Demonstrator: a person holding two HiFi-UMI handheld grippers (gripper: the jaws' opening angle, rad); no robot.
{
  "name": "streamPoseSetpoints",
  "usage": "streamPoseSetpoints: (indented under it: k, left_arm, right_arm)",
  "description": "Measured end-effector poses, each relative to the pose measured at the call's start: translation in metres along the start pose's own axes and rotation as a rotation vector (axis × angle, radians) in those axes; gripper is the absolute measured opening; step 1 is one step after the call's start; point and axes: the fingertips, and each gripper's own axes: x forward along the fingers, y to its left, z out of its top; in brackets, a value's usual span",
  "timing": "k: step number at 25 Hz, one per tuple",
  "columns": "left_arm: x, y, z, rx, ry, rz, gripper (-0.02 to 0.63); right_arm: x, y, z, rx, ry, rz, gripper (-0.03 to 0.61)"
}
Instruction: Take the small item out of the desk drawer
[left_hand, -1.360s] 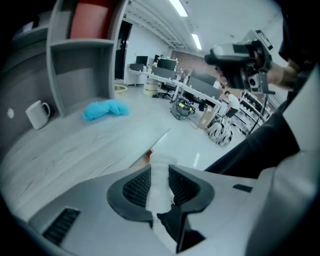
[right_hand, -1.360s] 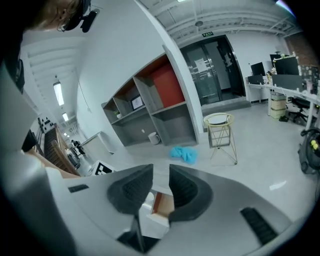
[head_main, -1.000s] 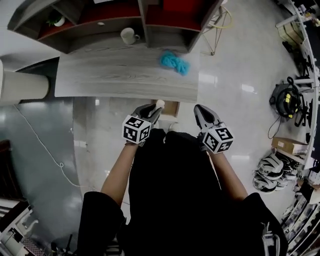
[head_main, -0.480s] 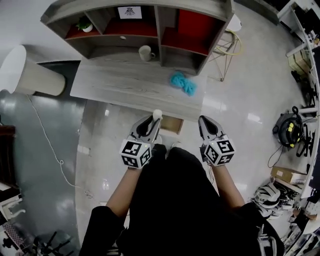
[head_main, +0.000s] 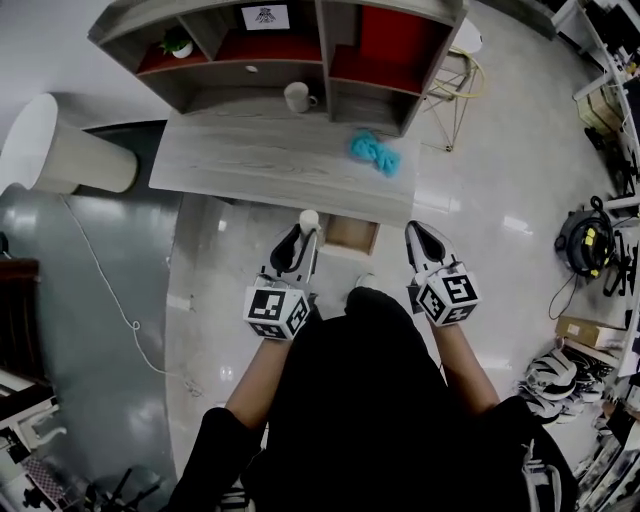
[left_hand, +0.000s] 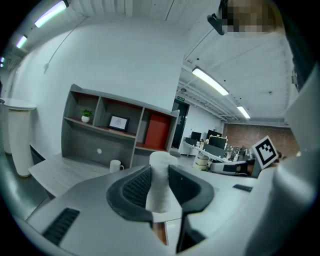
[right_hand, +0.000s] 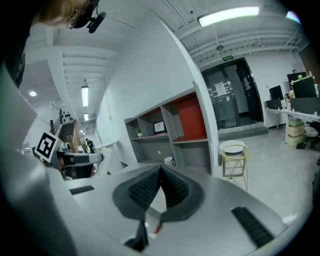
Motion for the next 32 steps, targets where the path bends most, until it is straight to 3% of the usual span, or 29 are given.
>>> streamPoseSetpoints:
  k: [5, 13, 23, 32]
  left_arm:
    - [-0.018, 0.020, 0.016, 0.019, -0.036, -0.091, 0.107]
    - [-0.068, 0.065, 0.030, 0.038, -0.056, -0.204, 0.107]
    - [-0.098, 0.096, 0.023, 0.081, -0.049, -0.304, 0.107]
    - [-0.112, 0.089, 0.027, 0.077, -0.078, -0.349, 0.107]
  right_arm:
    - [-0.011, 0.026, -0.007, 0.001, 0.010, -0.150, 0.000]
    - [-0.017, 0.098, -0.001, -0.033, -0.069, -0.259, 0.000]
    - [-0.016, 0.151, -0.019, -0.077, -0.102, -0.360, 0.000]
    - [-0.038, 0.152, -0.018, -0.100, -0.107, -0.418, 0.000]
